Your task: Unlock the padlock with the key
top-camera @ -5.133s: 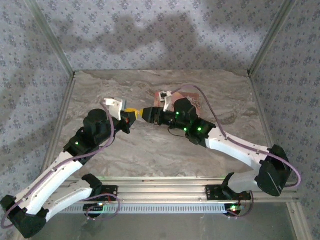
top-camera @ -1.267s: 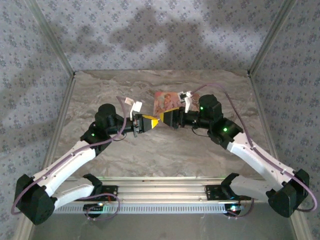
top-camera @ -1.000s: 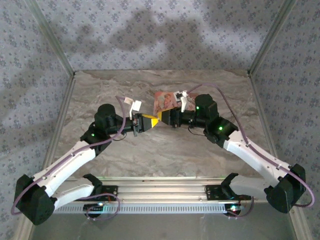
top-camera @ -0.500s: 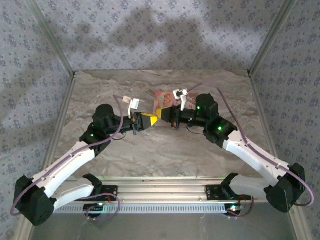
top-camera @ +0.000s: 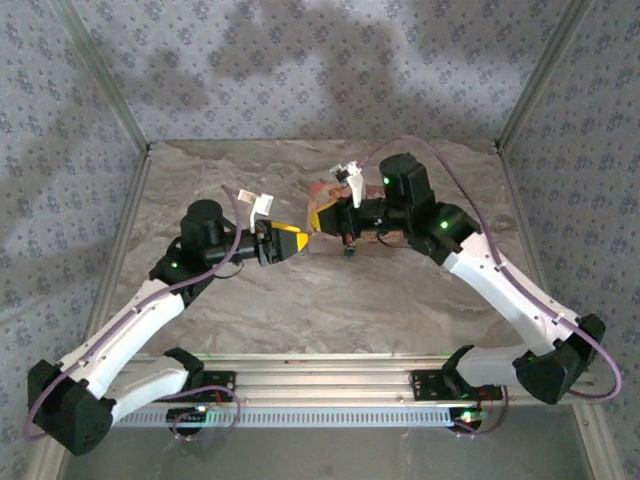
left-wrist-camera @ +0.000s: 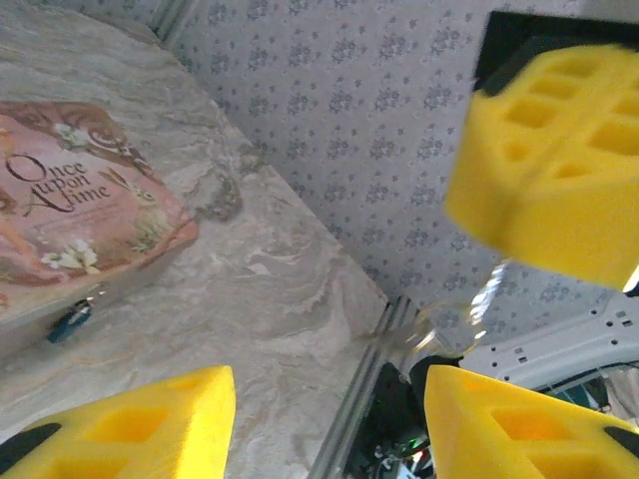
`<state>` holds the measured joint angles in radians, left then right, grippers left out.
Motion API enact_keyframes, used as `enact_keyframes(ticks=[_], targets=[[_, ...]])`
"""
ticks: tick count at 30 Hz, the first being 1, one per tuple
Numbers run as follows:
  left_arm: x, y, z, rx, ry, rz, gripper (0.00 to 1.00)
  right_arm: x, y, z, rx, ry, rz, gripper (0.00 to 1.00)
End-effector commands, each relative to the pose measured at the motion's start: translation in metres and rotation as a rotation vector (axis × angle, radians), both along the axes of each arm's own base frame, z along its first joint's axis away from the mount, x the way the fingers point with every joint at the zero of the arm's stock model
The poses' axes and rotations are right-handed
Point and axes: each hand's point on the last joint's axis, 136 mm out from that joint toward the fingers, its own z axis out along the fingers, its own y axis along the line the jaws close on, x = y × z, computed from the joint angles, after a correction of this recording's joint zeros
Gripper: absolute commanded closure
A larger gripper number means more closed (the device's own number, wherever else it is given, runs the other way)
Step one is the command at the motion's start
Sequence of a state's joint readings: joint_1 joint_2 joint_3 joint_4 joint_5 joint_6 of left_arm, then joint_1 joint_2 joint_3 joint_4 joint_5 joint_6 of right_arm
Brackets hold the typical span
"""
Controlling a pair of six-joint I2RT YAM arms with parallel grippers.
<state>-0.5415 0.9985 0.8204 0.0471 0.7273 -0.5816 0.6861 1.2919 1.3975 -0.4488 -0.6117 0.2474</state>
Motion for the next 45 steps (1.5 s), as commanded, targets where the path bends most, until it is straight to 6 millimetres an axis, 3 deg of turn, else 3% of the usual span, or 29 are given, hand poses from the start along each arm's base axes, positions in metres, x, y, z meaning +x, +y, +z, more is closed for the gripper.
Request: enact_keyframes(ticks=[1,9,24,45], targets=[[-0.015,-0.005,0.02,-0.031,-0.092,-0.109,0.47,-0.025,-0.01,-0.03,-0.136,0.051,0.149,1.0],[-0.02,-0.019,0.035,-0.159,-0.125,-0.173,0.48,-0.013,-0.01,-0.025,-0.043,0.029,0.138,1.0],[-0.013,-0.036,0.011,-0.129,-0.071,-0.179,0.57,-0.006,-0.017,-0.02,0.007,0.02,0.108,1.0],[-0.021,-0.042,0.018,-0.156,-0.077,-0.219,0.69,-0.006,-0.017,-0.014,0.04,0.005,0.08,1.0]])
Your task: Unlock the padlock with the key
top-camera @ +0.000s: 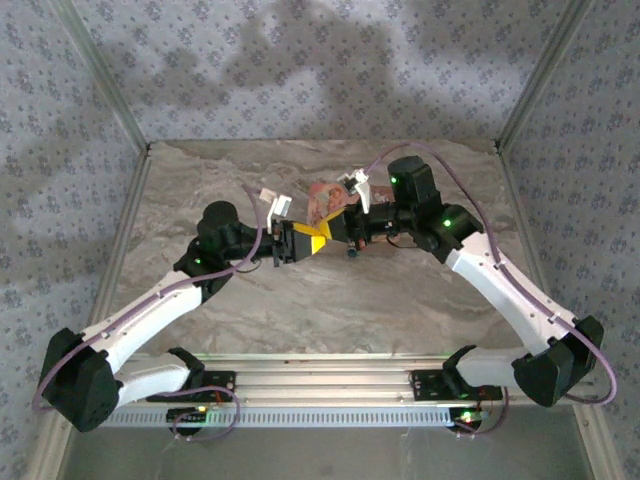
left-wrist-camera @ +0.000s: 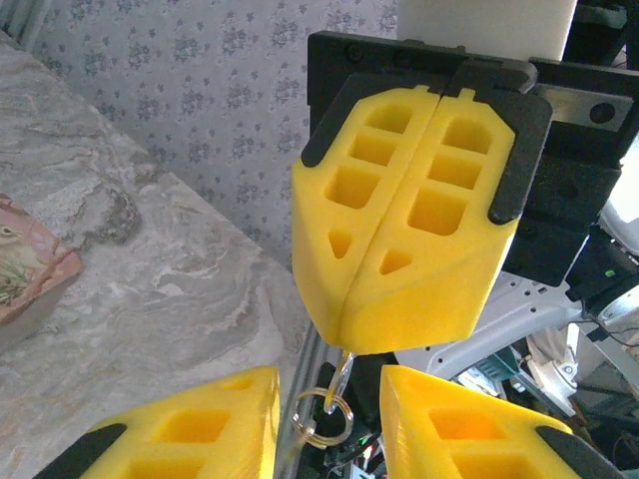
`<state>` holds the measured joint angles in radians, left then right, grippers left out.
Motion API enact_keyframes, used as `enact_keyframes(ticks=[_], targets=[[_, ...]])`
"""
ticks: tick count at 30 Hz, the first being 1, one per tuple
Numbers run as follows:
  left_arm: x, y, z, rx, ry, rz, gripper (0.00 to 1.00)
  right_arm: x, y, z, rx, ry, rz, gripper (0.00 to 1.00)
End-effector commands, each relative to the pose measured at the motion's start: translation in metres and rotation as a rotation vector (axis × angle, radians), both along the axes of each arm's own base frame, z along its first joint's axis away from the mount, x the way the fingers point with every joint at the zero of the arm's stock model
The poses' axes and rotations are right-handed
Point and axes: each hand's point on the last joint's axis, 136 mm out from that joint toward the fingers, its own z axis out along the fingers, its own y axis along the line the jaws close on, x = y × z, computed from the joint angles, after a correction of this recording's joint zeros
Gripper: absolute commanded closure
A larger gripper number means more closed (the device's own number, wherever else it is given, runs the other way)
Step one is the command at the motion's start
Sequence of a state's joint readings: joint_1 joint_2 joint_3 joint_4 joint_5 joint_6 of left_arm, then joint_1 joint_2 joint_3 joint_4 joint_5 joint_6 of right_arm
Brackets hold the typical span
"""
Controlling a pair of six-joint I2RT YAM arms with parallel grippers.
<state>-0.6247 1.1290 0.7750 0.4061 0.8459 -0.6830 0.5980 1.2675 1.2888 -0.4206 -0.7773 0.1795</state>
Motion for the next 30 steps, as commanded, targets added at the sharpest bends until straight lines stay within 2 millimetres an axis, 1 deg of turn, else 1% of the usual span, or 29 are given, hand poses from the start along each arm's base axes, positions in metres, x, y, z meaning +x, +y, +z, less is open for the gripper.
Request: enact_keyframes(ticks=[1,5,9,12,14,17,21,22,23,24,25,26,27,30], targets=[[-0.005,-0.003,0.008,-0.024,-0.029,-0.026,0.69,-0.003,-0.002,0.011,0.028,-0.02,-0.006,1.0],[-0.005,-0.003,0.007,-0.022,-0.028,-0.028,0.71,-0.003,-0.001,0.011,0.028,-0.022,-0.007,1.0],[-0.005,-0.003,0.006,-0.02,-0.03,-0.027,0.77,-0.004,-0.001,0.012,0.029,-0.023,-0.006,1.0],[-0.005,-0.003,0.006,-0.017,-0.029,-0.026,0.86,-0.003,-0.001,0.011,0.03,-0.022,-0.009,1.0],[-0.002,-0.004,0.003,-0.002,-0.012,-0.018,1.0,-0.003,0.0,0.013,0.036,-0.025,-0.009,1.0],[-0.001,-0.004,0.001,0.004,-0.014,-0.011,1.0,-0.004,0.002,0.013,0.043,-0.024,-0.007,1.0],[-0.001,0.0,0.001,0.014,-0.04,0.012,1.0,-0.001,0.001,0.009,0.035,-0.012,-0.021,1.0],[-0.001,0.001,0.0,0.018,-0.042,0.019,1.0,0.0,0.0,0.007,0.03,-0.008,-0.038,0.98],[0.0,0.002,-0.001,0.023,-0.043,0.026,1.0,0.004,-0.002,0.005,0.024,-0.006,-0.062,0.86],[0.001,0.005,-0.003,0.03,-0.042,0.037,1.0,0.007,-0.004,0.004,0.018,-0.003,-0.088,0.68],[0.002,0.006,-0.006,0.04,-0.037,0.046,1.0,0.011,-0.007,0.003,0.014,-0.001,-0.113,0.53],[0.004,0.009,-0.009,0.05,-0.032,0.056,1.0,0.015,-0.011,0.003,0.01,-0.002,-0.147,0.42],[0.005,0.011,-0.012,0.06,-0.026,0.067,1.0,0.02,-0.016,0.003,0.007,-0.003,-0.183,0.39],[0.008,0.02,-0.027,0.104,-0.008,0.11,1.0,0.028,-0.032,0.005,0.015,-0.001,-0.27,0.34]])
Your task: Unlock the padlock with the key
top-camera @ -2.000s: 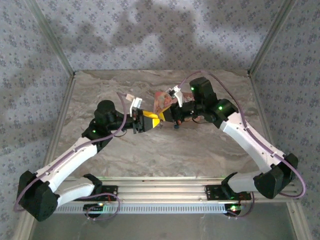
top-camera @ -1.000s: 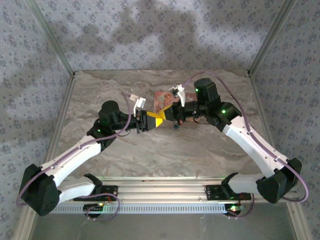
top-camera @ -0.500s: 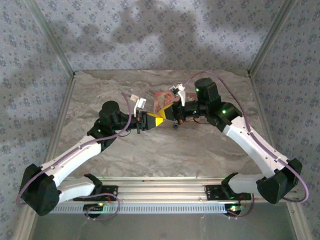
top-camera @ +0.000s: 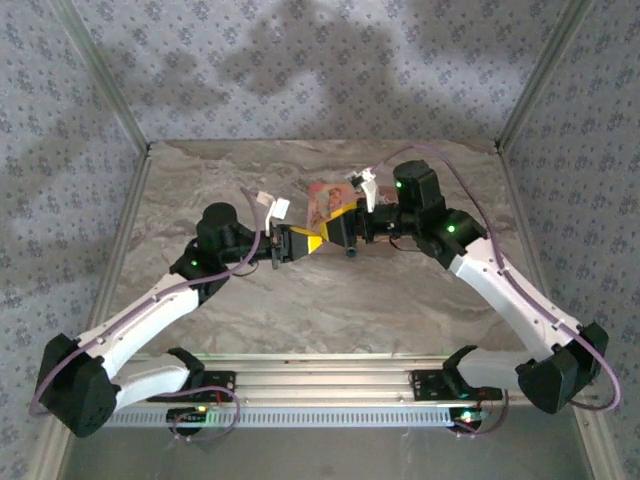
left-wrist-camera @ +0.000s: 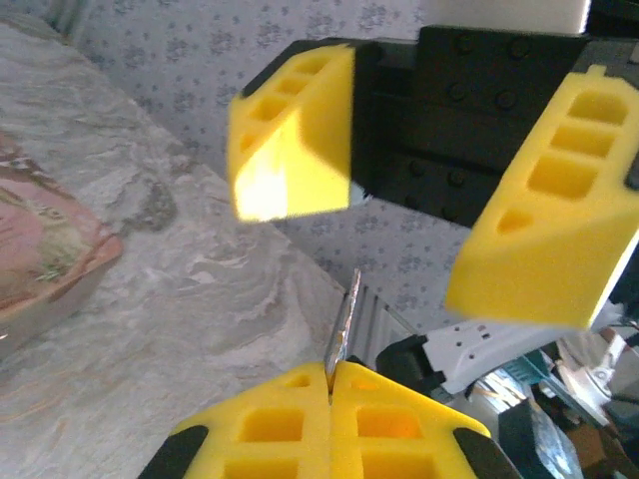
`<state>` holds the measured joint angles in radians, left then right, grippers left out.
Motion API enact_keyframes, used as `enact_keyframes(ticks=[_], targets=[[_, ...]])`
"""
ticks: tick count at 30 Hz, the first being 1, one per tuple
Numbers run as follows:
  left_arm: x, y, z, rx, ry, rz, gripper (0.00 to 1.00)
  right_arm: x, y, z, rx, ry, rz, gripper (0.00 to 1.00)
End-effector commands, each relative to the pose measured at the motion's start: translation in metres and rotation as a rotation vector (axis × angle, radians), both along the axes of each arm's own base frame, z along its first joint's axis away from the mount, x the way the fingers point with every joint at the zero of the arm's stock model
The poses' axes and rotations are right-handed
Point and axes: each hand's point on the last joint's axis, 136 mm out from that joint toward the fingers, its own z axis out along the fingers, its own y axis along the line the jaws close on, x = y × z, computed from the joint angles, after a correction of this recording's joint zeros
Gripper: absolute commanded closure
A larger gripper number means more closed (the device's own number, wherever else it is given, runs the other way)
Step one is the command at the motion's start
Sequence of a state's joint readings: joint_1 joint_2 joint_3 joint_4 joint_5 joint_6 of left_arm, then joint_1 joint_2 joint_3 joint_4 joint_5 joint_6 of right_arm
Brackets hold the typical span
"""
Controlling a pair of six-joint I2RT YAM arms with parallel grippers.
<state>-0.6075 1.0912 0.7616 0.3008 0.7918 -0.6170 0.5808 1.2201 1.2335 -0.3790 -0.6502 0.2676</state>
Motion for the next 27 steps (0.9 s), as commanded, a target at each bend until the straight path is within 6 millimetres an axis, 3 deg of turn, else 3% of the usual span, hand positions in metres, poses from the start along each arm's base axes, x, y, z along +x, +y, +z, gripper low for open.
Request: enact_keyframes(ticks=[1,4,6,9,12,15,18,24,27], targets=[[0.002,0.012,-0.016,0.056,-0.005,0.054,1.0,0.012,-0.02,0.014,0.037,-0.027,-0.129,0.34],[0.006,0.022,-0.036,0.129,0.024,0.115,1.0,0.021,-0.039,-0.003,0.044,0.007,-0.239,0.32],[0.012,0.032,-0.056,0.205,0.06,0.179,1.0,0.034,-0.059,-0.026,0.014,0.052,-0.38,0.31],[0.021,0.051,-0.087,0.321,0.123,0.288,1.0,0.049,-0.087,-0.081,-0.095,0.151,-0.588,0.33],[0.026,0.064,-0.114,0.367,0.203,0.354,1.0,0.051,-0.101,-0.141,-0.199,0.262,-0.703,0.36],[0.024,0.068,-0.138,0.42,0.247,0.35,1.0,0.047,-0.096,-0.184,-0.269,0.303,-0.746,0.37],[0.021,0.07,-0.163,0.475,0.291,0.34,1.0,0.042,-0.079,-0.209,-0.348,0.273,-0.745,0.37],[0.017,0.075,-0.189,0.505,0.337,0.355,1.0,0.049,-0.04,-0.246,-0.422,0.31,-0.666,0.34],[0.014,0.077,-0.194,0.5,0.349,0.362,1.0,0.059,-0.032,-0.255,-0.406,0.334,-0.654,0.34]])
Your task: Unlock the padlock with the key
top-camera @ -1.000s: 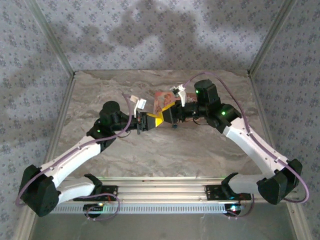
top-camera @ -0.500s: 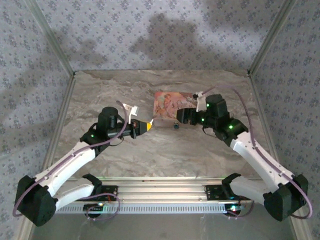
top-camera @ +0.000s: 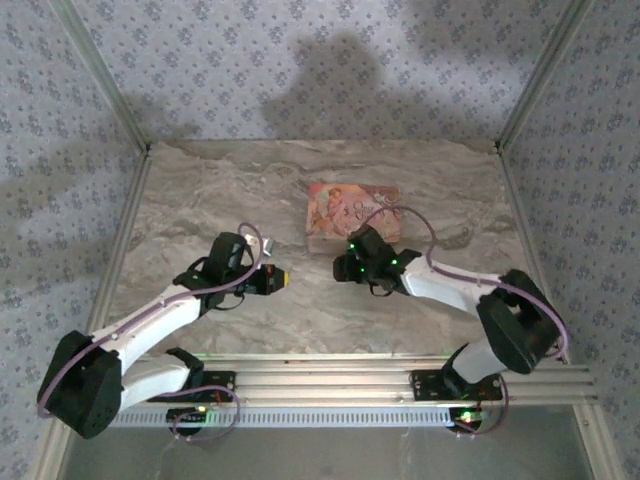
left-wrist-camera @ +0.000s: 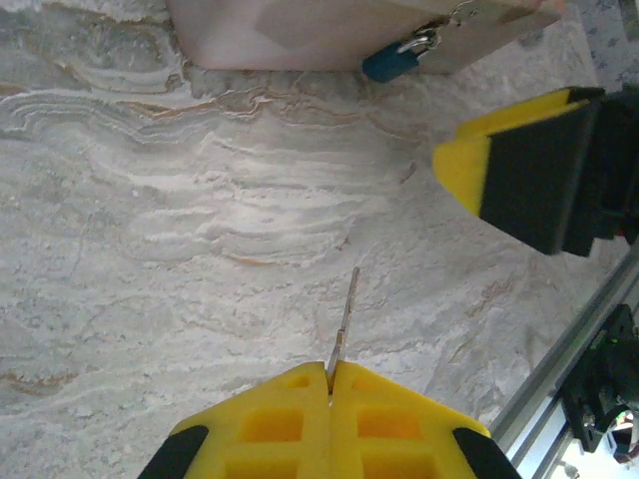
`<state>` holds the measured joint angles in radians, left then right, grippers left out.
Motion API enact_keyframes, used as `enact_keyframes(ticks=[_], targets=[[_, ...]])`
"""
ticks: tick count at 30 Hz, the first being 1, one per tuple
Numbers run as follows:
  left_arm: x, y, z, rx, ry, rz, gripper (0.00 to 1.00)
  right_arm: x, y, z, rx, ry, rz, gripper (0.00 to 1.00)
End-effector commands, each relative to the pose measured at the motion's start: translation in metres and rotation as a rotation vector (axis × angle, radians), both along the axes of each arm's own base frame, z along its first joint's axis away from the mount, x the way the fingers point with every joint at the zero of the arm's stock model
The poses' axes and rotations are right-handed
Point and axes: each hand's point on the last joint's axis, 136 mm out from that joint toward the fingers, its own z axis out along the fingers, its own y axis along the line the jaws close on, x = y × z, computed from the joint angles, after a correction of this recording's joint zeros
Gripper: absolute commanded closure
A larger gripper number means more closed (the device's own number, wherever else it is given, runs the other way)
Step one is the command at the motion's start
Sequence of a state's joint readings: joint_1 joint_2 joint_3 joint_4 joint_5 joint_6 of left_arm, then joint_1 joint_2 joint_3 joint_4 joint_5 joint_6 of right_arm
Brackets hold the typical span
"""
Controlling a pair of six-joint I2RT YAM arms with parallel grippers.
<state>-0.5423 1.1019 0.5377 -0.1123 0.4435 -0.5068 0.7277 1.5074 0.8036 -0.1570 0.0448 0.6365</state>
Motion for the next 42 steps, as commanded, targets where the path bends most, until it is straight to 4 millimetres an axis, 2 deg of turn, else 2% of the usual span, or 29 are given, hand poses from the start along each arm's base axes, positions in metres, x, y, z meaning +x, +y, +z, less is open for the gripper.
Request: enact_keyframes(ticks=[1,7,15,19,24,30,42], targets=[[0.002,0.002,-0.002,-0.005,-0.013,0.019,1.0,0.025,0.013,0.01,0.068,-0.041,-0.041,0.34],[-0.002,0.007,-0.008,0.0,-0.008,0.036,1.0,0.044,0.016,0.004,0.088,-0.012,-0.088,0.34],[-0.002,0.005,-0.01,0.002,-0.022,0.014,1.0,0.061,0.027,0.007,-0.006,-0.038,-0.102,0.36],[-0.001,0.003,-0.012,0.021,-0.021,-0.007,1.0,0.062,0.028,0.008,-0.065,-0.067,-0.116,0.37],[0.001,-0.001,-0.013,0.013,-0.016,-0.025,1.0,0.061,0.012,0.004,-0.122,-0.069,-0.192,0.38],[0.001,-0.002,-0.017,0.015,-0.009,-0.028,1.0,0.062,0.001,0.006,-0.197,-0.088,-0.22,0.39],[-0.003,-0.007,-0.019,-0.012,-0.01,-0.061,1.0,0.068,0.002,0.005,-0.297,-0.184,-0.3,0.45]])
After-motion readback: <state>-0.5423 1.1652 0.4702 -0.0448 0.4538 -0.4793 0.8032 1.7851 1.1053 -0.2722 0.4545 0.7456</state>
